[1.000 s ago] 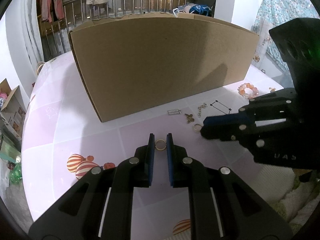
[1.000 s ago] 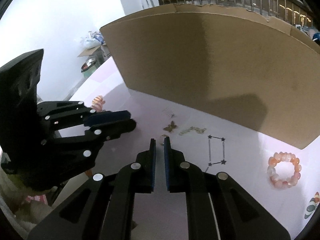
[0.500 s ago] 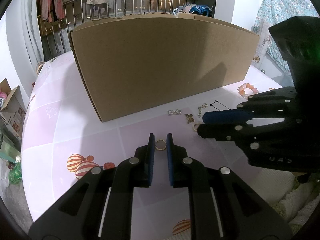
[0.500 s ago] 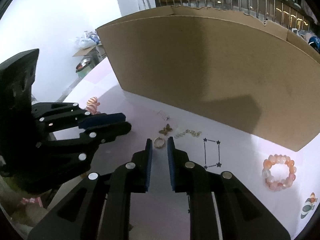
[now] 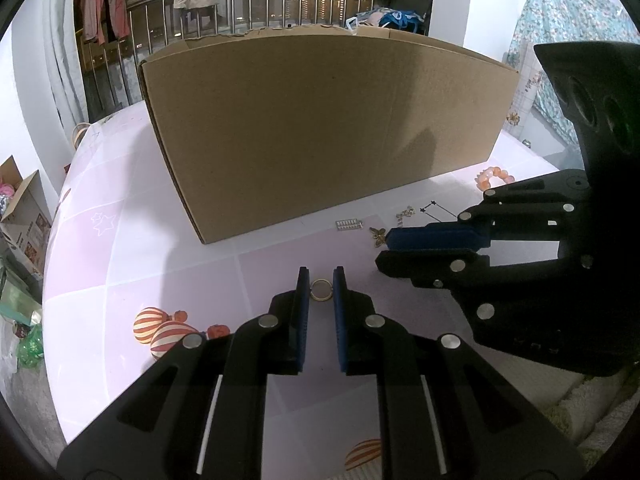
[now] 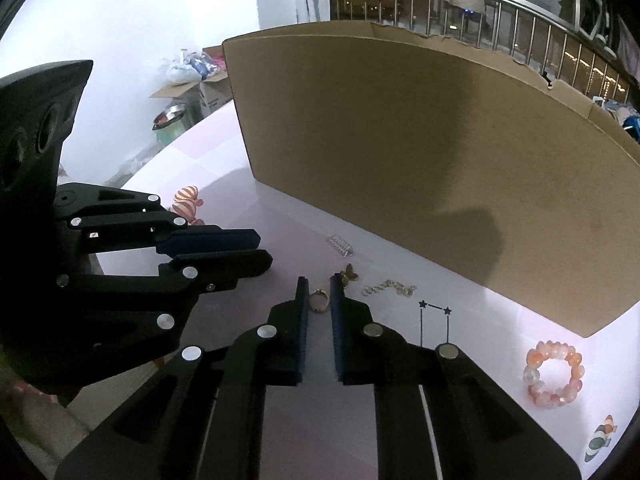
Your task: Organize jewelry
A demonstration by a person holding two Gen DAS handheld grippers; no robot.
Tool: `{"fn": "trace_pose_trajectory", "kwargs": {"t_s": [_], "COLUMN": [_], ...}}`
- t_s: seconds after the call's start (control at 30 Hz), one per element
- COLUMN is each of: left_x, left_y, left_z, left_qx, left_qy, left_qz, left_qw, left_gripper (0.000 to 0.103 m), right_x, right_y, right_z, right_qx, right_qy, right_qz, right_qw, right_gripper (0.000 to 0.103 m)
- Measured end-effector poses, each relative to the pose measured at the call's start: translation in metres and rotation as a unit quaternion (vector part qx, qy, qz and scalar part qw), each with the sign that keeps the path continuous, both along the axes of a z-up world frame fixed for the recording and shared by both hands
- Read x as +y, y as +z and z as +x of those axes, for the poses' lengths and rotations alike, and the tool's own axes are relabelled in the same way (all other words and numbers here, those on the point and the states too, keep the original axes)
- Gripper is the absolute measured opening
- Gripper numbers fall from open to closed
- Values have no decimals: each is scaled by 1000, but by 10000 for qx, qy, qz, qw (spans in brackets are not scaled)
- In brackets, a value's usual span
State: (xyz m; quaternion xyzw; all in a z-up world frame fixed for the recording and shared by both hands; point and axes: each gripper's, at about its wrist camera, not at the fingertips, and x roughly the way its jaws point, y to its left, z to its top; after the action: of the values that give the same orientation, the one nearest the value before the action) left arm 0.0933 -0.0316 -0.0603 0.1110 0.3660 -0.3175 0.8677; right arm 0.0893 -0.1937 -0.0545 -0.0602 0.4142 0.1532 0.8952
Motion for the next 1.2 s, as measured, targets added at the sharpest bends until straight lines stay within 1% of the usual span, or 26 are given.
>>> {"fn": "trace_pose_trajectory", "kwargs": {"t_s": [0.13, 0.23, 0.27, 0.57, 0.73, 0.83, 0.9, 0.93, 0.97, 1.1, 1.2], "left_x": [0, 0, 0, -1, -1, -1, -1, -1, -1, 0, -1], "left_y": [0, 0, 0, 0, 0, 0, 0, 0, 0, -1, 0], "left_z": [0, 0, 0, -2, -2, -2, -2, -2, -3, -3, -4], "left_qx": [0, -1, -6, -39, -44, -37, -38, -34, -32, -19, -17], "left_qy": [-1, 1, 1, -23, -13, 5, 15, 20, 25, 33, 37], "left_qz": [2, 2, 1, 32, 31, 10, 4, 0, -2, -14, -12], "left_qw": [10000, 10000, 10000, 10000, 10000, 10000, 10000, 10000, 10000, 10000, 10000], "left_gripper": [11, 11, 11, 11, 11, 11, 11, 11, 11, 11, 11], "right_x": [-2, -1, -2, -4, -13, -14, -12, -10, -6, 7, 16], "right_y": [0, 0, 0, 5, 6, 5, 2, 1, 0, -6, -8], "right_z": [0, 1, 2, 0, 3, 7, 9, 9, 10, 10, 9], "right_qx": [24, 17, 17, 28, 170, 318, 389, 393, 373, 274, 122], "right_qy": [-6, -10, -20, -59, -123, -116, -126, -133, -131, -137, -85], "right_qz": [80, 108, 127, 184, 256, 350, 416, 435, 417, 131, -115], "right_qw": [10000, 9999, 9999, 9998, 9995, 9988, 9983, 9982, 9984, 9994, 9998], "right_gripper": [11, 5, 5, 5, 5, 7, 14, 20, 22, 23, 22]}}
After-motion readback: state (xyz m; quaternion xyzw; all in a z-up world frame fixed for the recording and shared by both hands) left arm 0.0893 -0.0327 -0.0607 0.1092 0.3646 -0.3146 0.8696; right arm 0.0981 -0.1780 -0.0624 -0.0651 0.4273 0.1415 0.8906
